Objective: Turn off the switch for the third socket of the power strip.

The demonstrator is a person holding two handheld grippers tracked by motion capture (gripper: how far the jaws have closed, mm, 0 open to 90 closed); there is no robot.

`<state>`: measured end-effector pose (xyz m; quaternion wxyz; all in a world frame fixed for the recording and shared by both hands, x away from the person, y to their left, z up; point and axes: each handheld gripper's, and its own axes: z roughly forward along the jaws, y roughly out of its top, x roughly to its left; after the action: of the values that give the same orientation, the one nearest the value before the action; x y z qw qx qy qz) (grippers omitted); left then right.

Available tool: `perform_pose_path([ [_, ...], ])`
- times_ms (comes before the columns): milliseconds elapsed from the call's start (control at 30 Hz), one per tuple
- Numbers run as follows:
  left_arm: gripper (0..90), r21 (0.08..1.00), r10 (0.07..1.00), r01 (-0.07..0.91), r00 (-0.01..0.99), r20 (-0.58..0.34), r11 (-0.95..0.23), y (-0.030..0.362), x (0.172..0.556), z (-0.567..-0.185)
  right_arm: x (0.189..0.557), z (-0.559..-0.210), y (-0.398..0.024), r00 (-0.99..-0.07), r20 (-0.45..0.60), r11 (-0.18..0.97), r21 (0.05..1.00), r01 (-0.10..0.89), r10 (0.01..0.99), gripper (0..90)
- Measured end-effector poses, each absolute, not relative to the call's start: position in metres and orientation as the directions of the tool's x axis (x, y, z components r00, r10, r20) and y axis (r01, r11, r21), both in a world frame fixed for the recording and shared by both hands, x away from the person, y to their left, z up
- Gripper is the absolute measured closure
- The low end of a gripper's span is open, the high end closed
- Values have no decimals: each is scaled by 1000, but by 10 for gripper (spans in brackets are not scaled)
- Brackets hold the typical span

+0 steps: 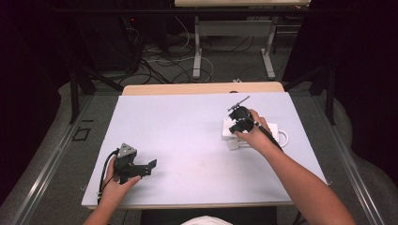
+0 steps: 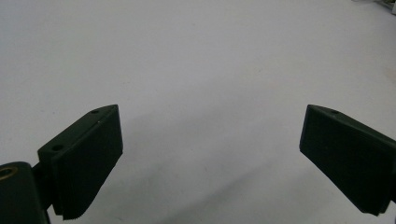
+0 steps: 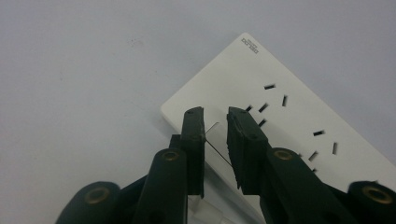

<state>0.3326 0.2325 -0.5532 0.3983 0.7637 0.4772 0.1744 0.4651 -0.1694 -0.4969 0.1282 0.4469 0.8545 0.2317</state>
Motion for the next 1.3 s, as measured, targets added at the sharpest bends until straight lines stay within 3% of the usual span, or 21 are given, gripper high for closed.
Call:
perform_pose_path([
  [233,62,775,864,584,493,-105,-240,233,333,-553,467,-500,-166,-507,1,443,486,753,862,843],
  [700,63,775,865,582,493,-96,-246,233,333,-553,472,-507,-159,-480,20,412,482,773,877,886],
  [1300,64,777,864,582,493,-102,-241,233,333,-553,473,-510,-160,-459,17,400,465,790,888,895],
])
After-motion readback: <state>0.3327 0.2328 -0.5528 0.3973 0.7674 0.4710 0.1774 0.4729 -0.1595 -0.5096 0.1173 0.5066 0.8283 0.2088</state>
